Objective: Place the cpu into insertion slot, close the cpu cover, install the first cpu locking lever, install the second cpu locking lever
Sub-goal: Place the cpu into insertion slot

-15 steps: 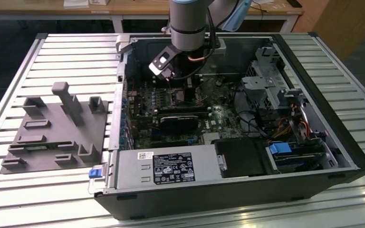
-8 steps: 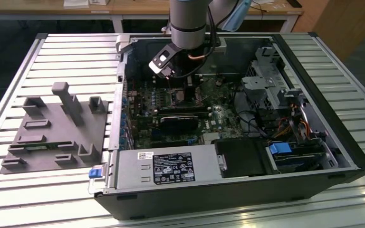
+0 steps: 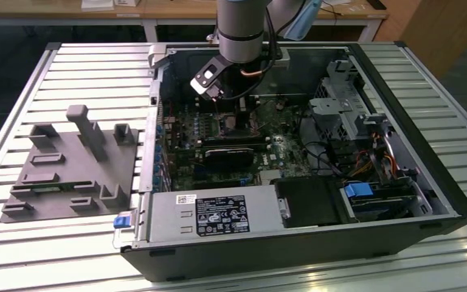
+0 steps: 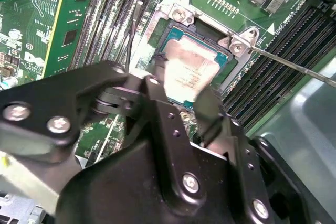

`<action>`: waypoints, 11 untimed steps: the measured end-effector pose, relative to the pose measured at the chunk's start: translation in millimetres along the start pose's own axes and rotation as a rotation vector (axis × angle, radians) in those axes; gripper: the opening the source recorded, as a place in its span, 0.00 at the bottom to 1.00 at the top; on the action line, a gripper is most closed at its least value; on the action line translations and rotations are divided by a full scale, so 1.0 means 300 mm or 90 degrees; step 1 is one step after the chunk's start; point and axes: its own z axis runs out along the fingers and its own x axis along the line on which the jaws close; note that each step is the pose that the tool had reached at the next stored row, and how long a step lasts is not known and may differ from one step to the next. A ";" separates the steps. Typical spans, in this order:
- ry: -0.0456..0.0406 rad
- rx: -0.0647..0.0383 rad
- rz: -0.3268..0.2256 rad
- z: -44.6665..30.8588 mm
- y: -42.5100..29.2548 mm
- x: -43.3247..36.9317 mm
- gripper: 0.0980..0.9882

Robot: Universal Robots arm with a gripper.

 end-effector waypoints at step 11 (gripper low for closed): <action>0.0000 0.000 0.000 0.000 0.000 0.000 0.00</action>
